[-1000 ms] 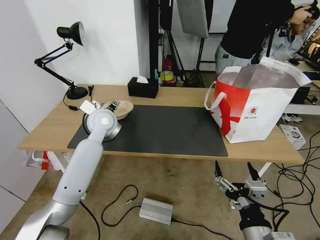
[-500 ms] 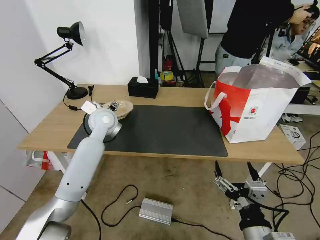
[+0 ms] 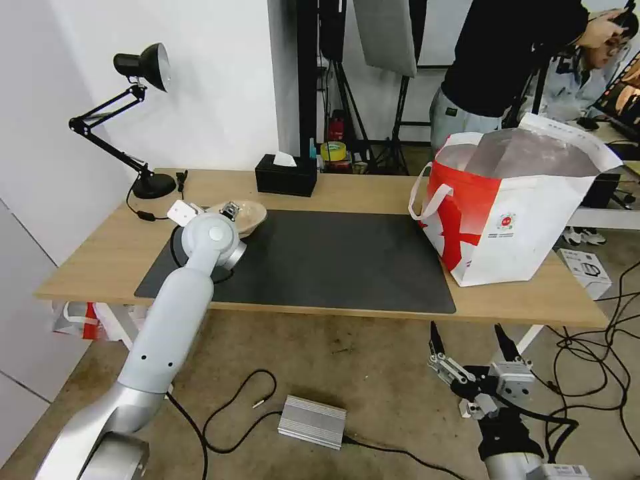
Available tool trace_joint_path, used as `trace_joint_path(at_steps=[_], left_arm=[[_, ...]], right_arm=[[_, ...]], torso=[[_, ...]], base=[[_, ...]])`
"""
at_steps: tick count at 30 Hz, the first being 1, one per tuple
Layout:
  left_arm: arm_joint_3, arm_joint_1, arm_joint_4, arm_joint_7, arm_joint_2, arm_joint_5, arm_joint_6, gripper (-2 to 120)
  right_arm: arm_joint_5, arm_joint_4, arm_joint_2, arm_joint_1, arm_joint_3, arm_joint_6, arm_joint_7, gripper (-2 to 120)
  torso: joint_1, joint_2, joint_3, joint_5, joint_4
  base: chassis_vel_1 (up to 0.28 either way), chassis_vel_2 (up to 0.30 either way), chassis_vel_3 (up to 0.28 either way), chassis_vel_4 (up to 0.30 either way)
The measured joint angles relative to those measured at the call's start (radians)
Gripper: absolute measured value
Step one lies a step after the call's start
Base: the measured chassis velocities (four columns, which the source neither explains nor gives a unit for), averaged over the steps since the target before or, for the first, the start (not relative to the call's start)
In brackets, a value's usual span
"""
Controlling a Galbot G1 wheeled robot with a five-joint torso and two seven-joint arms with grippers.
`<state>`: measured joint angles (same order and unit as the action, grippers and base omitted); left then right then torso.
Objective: Pick up the trash from the table and place it into the takeout bag.
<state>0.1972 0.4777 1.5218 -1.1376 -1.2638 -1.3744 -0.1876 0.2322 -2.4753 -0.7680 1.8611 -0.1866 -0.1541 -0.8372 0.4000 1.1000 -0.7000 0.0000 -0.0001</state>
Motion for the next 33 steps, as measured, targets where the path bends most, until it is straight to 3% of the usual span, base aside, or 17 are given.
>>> trace_joint_path(at_steps=[33], left_arm=[[-0.026,-0.062,-0.122,0.026,-0.046,0.004,0.006,100]], right_arm=[[0.0,0.0,0.0,0.0,0.0,0.0,0.0,100]], torso=[[0.0,0.0,0.0,0.0,0.0]], base=[[0.0,0.0,0.0,0.0]])
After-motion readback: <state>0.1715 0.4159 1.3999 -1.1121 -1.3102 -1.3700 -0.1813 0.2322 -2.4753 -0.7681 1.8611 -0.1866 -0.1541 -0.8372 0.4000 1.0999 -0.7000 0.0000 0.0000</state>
